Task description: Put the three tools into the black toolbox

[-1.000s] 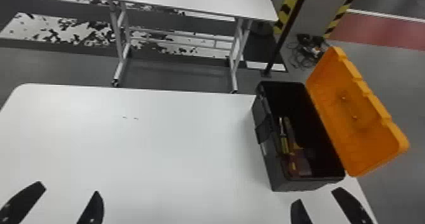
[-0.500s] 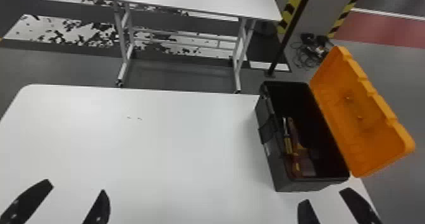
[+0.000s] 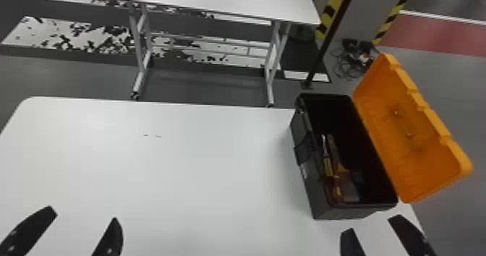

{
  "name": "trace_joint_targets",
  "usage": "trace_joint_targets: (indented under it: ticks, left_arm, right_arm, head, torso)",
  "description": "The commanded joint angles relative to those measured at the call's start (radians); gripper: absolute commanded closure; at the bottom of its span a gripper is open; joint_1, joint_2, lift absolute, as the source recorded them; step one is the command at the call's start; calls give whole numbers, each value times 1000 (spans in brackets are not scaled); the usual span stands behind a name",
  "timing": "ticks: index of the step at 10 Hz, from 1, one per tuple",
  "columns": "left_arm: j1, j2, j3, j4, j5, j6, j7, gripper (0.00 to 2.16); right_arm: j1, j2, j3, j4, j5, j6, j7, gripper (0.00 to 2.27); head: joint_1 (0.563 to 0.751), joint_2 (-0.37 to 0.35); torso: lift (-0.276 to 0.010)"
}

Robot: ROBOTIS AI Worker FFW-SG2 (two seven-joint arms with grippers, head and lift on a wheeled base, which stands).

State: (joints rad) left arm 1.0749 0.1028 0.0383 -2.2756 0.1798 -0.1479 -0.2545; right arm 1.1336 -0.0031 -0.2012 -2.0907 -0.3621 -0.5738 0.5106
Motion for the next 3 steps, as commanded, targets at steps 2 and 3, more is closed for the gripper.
trace_joint_targets:
  ticks: [2,3]
  left_arm:
    - [-4,0,-2,1,-5,3,0,36]
    - [-6,0,0,1,-5,12,0,36]
  right_arm:
    - [0,4,3,1,0,-7,0,103]
    - [0,4,3,6,0,-19,3,103]
  head:
    - [695,-173]
    - [695,-173]
  torso:
    - [-51]
    - [-51]
